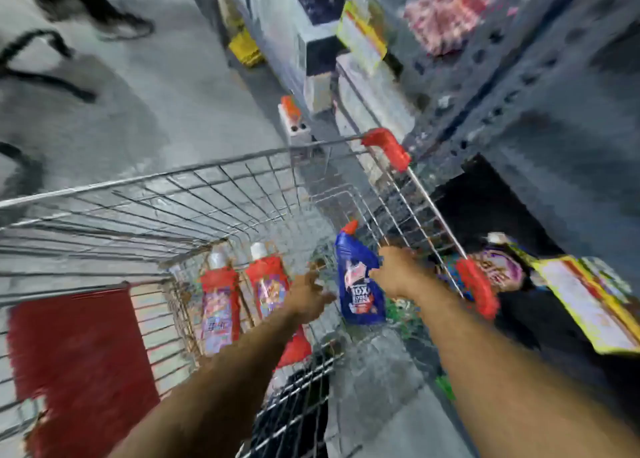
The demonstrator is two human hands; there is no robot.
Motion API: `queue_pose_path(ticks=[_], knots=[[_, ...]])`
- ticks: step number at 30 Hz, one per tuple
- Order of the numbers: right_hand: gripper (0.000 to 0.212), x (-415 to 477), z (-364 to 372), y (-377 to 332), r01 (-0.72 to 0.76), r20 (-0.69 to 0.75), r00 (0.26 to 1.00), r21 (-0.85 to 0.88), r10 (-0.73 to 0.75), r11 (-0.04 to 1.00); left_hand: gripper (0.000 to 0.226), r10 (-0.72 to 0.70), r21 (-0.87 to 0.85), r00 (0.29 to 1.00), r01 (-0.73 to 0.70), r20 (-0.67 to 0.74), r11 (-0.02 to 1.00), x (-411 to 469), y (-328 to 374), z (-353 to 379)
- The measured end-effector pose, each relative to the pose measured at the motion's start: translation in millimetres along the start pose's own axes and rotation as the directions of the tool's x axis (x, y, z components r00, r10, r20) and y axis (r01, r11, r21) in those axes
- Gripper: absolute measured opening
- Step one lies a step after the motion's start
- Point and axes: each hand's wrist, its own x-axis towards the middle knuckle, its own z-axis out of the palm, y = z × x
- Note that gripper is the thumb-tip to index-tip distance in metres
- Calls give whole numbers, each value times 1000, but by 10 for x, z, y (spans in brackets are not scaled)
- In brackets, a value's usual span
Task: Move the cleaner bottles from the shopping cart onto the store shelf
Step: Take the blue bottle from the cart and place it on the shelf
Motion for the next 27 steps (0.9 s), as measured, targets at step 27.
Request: queue_pose_path(ticks=[27], knots=[[58, -851, -655, -205, 248, -299, 951, 584, -79, 773, 49, 458, -367, 885, -454, -80, 812, -641, 777, -461]])
